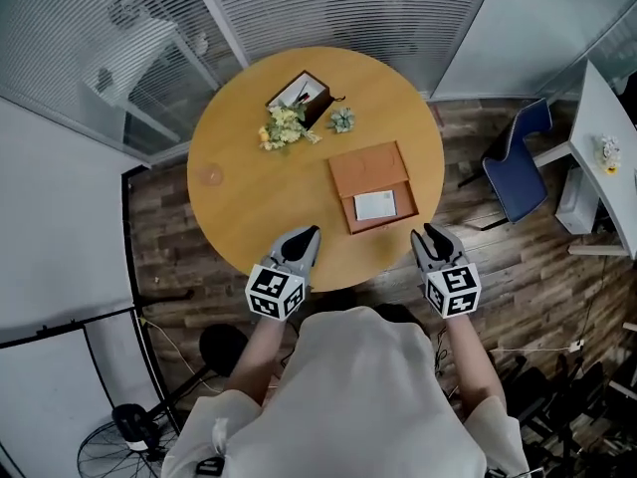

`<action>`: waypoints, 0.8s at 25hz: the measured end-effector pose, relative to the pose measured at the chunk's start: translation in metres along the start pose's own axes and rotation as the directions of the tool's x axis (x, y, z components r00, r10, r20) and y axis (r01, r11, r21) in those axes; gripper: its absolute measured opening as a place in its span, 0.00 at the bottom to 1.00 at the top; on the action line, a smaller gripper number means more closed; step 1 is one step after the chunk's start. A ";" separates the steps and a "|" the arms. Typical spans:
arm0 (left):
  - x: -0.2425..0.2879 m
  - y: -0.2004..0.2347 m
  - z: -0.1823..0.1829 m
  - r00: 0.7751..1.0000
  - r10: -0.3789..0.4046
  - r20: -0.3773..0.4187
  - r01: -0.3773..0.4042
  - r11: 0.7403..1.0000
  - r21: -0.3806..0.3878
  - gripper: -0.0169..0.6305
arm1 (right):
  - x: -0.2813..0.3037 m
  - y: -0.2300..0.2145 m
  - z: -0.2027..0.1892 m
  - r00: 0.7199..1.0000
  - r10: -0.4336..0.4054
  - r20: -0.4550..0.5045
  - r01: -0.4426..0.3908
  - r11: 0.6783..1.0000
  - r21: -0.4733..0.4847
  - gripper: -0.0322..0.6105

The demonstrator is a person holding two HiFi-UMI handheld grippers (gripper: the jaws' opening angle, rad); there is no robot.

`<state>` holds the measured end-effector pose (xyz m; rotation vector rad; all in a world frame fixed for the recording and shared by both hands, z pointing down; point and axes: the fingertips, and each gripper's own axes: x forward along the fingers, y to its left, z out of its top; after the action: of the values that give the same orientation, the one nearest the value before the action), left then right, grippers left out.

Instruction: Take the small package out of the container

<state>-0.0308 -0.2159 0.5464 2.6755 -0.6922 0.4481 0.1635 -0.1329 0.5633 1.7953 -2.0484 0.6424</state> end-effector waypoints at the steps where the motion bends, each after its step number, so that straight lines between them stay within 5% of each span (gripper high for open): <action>1: 0.005 0.004 -0.002 1.000 -0.009 -0.009 0.009 1.000 -0.001 0.06 | 0.006 -0.001 -0.001 1.000 -0.006 -0.010 0.006 1.000 0.004 0.21; 10: 0.038 0.022 -0.020 0.996 -0.057 -0.071 0.055 0.998 -0.021 0.06 | 0.047 -0.008 -0.019 0.994 -0.007 -0.113 0.009 1.000 0.020 0.22; 20: 0.058 0.019 -0.044 0.994 0.014 -0.109 -0.026 0.993 -0.114 0.05 | 0.096 -0.027 -0.047 0.971 0.109 -0.215 -0.096 0.993 0.067 0.24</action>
<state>-0.0016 -0.2379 0.6127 2.5179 -0.6915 0.5372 0.1750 -0.1899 0.6570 1.5771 -2.0006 0.8940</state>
